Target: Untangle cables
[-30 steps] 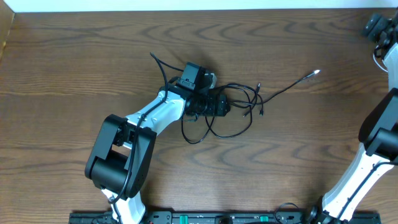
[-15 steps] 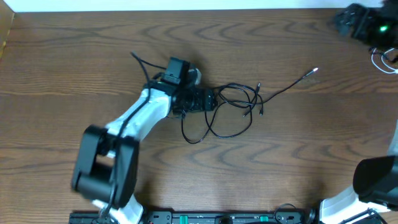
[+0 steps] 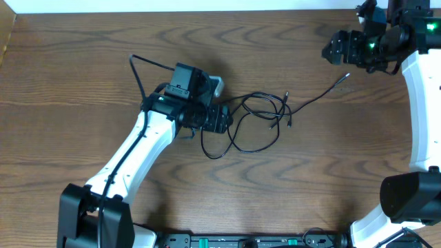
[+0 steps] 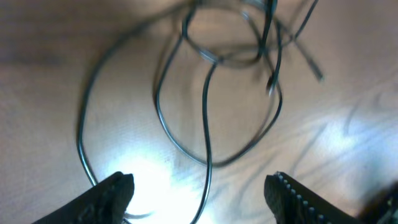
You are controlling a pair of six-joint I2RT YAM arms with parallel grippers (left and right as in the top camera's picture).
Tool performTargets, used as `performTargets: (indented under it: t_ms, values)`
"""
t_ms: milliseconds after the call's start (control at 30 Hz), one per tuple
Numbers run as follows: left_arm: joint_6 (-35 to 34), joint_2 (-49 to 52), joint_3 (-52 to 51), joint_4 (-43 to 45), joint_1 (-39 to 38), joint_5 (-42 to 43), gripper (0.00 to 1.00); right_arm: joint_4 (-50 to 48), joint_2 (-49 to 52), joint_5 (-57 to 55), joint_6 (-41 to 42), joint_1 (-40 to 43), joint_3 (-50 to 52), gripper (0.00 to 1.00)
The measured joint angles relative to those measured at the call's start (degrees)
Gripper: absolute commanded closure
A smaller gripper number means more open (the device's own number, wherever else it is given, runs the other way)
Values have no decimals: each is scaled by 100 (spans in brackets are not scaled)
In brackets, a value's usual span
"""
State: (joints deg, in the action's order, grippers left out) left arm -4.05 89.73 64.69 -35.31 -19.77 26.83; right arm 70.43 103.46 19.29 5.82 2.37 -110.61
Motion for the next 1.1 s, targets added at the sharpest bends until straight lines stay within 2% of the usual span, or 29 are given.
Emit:
performTargets:
  t_ms: [67, 133, 167, 367, 567, 633, 667, 733, 933, 1100]
  values:
    - [199, 85, -11, -219, -44, 26, 31, 42, 0, -37, 0, 2, 0, 14]
    - [350, 186, -11, -334, -131, 66, 31, 46, 0, -76, 2, 2, 0, 20]
    - [391, 264, -13, -354, -201, 136, 35, 44, 0, -83, -4, 0, 0, 20]
    - [481, 835, -13, -389, -553, 310, 42, 31, 0, -96, -11, 2, 0, 20]
    - [492, 1600, -15, -334, -575, 278, 49, 7, 2, -96, -11, 0, 26, 19]
    - [400, 1759, -17, -264, -575, 271, 59, 2, 4, -98, -11, 0, 52, 19]
    - [389, 1790, -24, -216, -575, 260, 67, 2, 7, -98, -11, 2, 59, 19]
    - [273, 1818, -33, -131, -575, 260, 92, 0, 15, -98, -11, 0, 68, 19]
    - [-175, 1818, 11, -133, -562, 330, 93, 4, 20, -90, -11, 0, 87, 16]
    - [-599, 1563, 734, -160, -452, 533, 92, -125, 22, 48, -11, -74, 221, 15]
